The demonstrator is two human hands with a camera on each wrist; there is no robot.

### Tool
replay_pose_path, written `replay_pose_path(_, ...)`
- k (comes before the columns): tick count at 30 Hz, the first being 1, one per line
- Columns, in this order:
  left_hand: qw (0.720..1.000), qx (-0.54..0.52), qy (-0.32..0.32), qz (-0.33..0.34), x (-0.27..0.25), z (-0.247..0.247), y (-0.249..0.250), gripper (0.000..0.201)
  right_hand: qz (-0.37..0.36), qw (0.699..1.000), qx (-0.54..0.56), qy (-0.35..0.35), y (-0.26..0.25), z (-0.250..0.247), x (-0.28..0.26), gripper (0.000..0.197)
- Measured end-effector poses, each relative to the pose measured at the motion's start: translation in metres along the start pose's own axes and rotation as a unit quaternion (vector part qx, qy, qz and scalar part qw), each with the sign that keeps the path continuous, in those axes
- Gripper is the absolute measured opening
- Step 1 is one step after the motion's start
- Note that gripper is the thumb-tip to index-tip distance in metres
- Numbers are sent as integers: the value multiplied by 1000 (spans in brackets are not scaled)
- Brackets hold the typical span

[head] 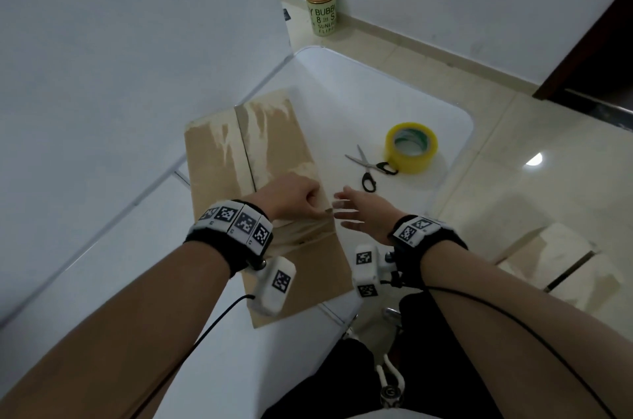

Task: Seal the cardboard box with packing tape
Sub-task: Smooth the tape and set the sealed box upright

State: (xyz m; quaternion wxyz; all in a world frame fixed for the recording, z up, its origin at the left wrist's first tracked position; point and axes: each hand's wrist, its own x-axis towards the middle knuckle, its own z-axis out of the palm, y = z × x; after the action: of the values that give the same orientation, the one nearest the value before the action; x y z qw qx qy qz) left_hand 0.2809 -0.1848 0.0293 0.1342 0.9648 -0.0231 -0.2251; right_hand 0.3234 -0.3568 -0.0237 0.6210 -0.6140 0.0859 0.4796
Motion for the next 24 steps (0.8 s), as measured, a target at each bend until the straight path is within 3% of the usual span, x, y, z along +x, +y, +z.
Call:
replay_pose_path(3,1000,-22,1,3,0,0,-2,37,-17,999,38,-20,4,0,1,38)
replay_pose_path(7,1000,-18,-1,5,-1,-1,-1,39,-29,996,66,-57,10,-6,-1,8)
replay_pose_path(10,1000,-24,-5,8,-1,0,-3,39,-52,995,67,-48,12,-10,-1,12)
replay_pose_path(21,1000,-19,0,9,2,4,-9,39,-82,994,-45,-59,15,3,9,13)
replay_pose_path(24,1000,-21,9,17,3,6,-9,40,-80,987,-142,-8,19,13,13,16)
